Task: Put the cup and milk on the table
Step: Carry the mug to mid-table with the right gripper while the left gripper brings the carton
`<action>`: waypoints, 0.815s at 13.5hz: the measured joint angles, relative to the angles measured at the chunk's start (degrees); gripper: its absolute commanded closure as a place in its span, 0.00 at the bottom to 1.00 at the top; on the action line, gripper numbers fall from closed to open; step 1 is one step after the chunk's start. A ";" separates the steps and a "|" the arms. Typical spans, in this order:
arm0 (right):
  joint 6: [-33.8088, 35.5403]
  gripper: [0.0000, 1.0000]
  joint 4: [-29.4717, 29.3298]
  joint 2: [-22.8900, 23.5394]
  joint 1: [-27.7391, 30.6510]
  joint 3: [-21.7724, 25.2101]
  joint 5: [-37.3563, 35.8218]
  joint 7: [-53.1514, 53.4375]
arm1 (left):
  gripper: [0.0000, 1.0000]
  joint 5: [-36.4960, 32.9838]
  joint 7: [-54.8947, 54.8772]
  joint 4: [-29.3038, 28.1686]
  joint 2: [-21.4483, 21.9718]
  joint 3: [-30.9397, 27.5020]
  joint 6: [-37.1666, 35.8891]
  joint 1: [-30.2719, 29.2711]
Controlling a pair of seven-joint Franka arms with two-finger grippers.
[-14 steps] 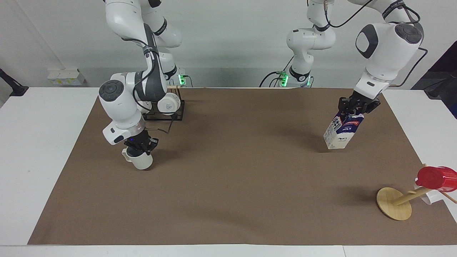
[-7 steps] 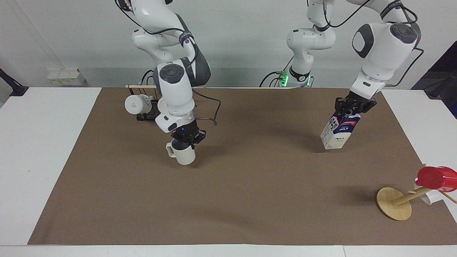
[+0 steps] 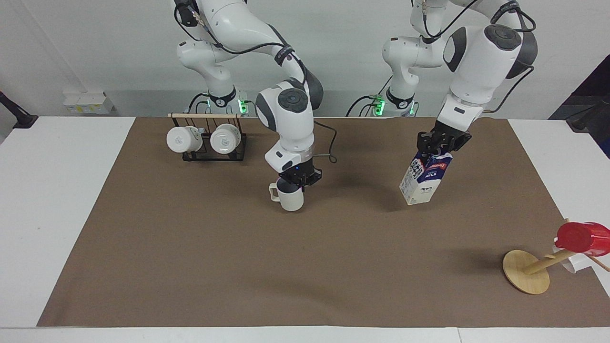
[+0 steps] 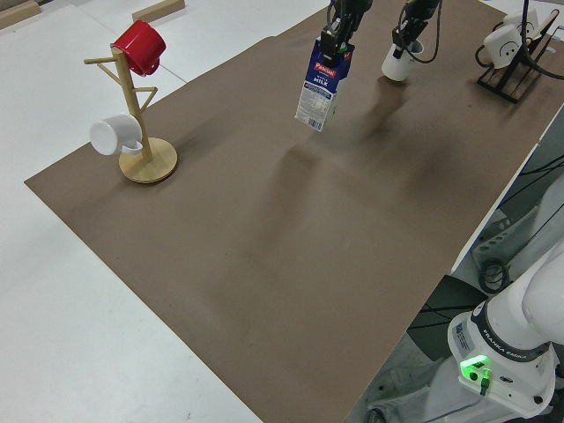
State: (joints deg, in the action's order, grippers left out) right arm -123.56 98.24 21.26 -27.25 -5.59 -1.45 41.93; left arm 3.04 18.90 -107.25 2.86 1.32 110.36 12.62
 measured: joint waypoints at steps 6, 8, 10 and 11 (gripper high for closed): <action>2.73 1.00 0.06 0.26 -0.92 0.30 -0.05 3.19 | 0.54 2.68 3.03 0.50 -0.48 0.13 1.33 3.04; 2.73 0.77 0.09 0.54 -1.25 0.17 -0.05 3.20 | 0.54 3.66 3.46 0.51 -0.48 0.14 2.03 3.71; 2.73 0.00 0.10 0.66 -1.60 0.17 -0.04 3.24 | 0.54 5.04 3.59 0.51 -0.49 0.32 2.76 4.06; 2.73 0.00 0.09 0.65 -1.70 0.16 -0.04 3.25 | 0.54 5.46 3.61 0.51 -0.52 0.42 2.88 4.33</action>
State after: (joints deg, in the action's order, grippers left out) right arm -120.82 98.33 21.92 -28.95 -5.43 -1.49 45.18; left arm 8.50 22.50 -106.74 2.35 1.74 113.24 16.95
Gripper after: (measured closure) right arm 0.758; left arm 0.537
